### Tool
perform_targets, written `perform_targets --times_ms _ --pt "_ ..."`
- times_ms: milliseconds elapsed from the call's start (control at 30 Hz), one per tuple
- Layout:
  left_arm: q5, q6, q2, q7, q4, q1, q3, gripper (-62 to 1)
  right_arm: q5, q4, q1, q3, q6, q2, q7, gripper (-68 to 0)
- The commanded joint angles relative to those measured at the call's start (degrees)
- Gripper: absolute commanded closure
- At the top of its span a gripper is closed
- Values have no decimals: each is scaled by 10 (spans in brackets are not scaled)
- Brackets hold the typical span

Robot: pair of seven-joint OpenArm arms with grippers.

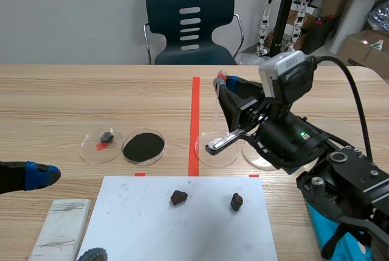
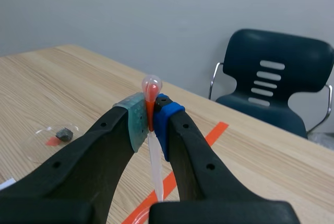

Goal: Squeeze the dropper onto the mineral

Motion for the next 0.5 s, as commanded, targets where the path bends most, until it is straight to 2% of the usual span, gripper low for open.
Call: perform_targets --times_ms 0,233,467 --pt "-6 1 2 -8 4 1 -1 -623 5 40 -20 19 2 10 8 -13" --pt "-6 1 2 -8 4 1 -1 -623 -1 173 -135 90 11 24 -4 -13" --pt "-6 1 2 -8 4 1 -1 -623 -42 280 -265 164 22 23 -6 -13"
